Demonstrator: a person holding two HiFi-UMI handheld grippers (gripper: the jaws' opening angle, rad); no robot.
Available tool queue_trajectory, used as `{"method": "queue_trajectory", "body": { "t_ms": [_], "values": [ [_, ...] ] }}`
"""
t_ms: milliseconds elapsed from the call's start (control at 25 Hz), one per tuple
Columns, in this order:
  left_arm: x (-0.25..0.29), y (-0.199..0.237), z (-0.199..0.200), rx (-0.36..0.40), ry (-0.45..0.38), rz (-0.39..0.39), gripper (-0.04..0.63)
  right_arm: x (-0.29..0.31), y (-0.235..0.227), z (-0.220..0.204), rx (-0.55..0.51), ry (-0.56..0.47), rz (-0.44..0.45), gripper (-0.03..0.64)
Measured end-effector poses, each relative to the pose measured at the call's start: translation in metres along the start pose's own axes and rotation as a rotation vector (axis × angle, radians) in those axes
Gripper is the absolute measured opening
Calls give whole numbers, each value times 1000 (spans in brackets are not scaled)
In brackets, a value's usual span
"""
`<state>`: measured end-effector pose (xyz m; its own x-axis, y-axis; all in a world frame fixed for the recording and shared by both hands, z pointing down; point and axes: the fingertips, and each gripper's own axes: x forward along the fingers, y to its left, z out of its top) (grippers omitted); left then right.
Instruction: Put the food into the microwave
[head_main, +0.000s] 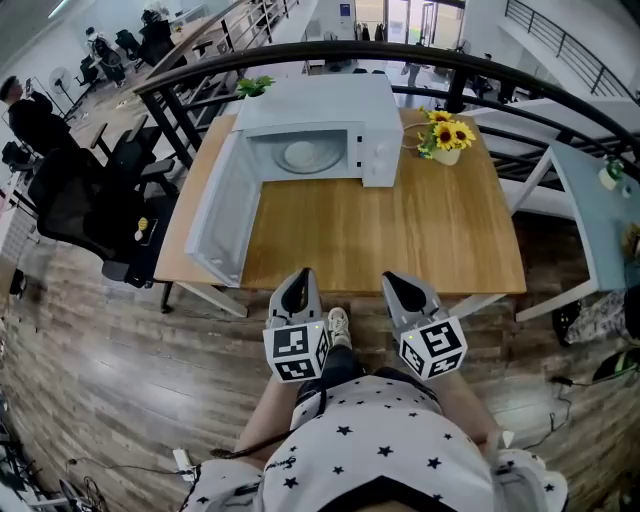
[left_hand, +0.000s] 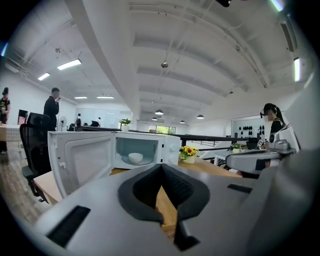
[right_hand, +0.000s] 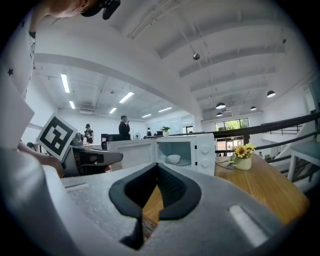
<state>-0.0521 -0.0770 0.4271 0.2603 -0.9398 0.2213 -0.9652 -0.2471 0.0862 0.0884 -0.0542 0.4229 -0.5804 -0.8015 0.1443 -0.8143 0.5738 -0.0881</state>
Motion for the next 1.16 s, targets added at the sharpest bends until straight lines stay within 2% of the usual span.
{"method": "queue_trajectory", "body": {
  "t_ms": [400,1160],
  "values": [
    [-1,-7,2,0,-2,-26,5,-1,-1,2,-13,0,-8,6],
    [7,5,-9,-9,28,-5,5,11,-2,-3,-2,9,8,5]
  ]
}}
